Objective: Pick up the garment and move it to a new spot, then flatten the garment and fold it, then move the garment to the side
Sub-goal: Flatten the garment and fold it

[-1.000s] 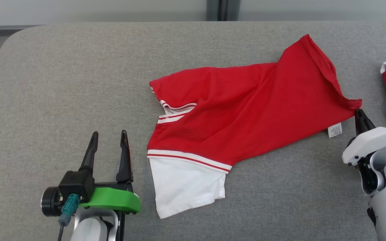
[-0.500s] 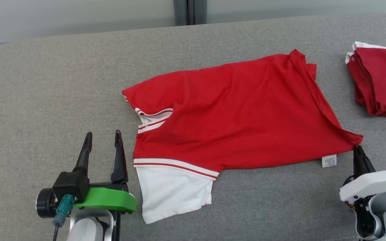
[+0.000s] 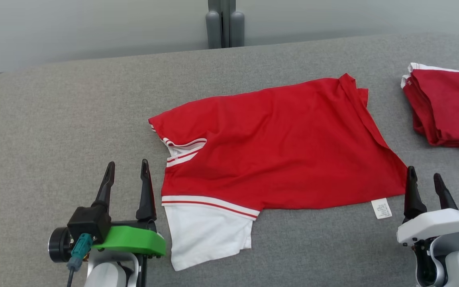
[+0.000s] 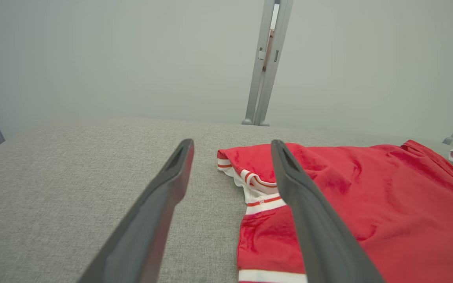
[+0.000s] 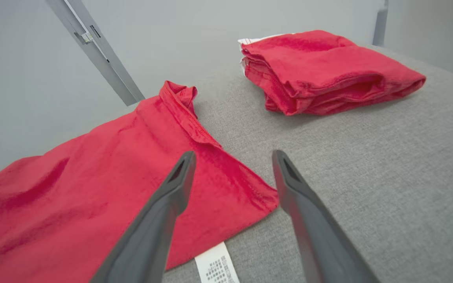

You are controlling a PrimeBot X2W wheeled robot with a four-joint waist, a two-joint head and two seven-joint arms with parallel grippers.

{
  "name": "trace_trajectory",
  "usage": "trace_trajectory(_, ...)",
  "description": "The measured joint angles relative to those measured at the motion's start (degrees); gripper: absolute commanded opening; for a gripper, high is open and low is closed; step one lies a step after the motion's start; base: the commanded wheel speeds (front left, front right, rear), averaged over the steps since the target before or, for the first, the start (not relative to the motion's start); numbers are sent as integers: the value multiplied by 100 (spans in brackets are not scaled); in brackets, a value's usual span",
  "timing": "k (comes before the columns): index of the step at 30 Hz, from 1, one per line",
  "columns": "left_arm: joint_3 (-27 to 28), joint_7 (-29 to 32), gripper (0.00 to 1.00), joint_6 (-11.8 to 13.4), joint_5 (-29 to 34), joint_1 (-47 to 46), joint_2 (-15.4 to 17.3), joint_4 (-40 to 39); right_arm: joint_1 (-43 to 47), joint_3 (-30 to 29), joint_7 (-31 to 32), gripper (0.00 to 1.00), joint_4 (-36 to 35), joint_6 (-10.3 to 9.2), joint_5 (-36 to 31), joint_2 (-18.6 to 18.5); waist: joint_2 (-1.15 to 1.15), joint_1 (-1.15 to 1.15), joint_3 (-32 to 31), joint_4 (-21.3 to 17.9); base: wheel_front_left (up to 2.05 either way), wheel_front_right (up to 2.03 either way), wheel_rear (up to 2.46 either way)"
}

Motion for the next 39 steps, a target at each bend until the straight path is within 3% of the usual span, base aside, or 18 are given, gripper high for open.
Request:
trace_trajectory(14,-126,0,100,41,-249,297,-1,114,94,723,-288,100,-1003,0,-441,-1,0,0,-543,13,0,0,0)
trace_trajectory(39,-149,0,100,114,-255,631,-1,151,335,1167,-413,100,-949,0,-778,0,0,0,-750,184,0,0,0)
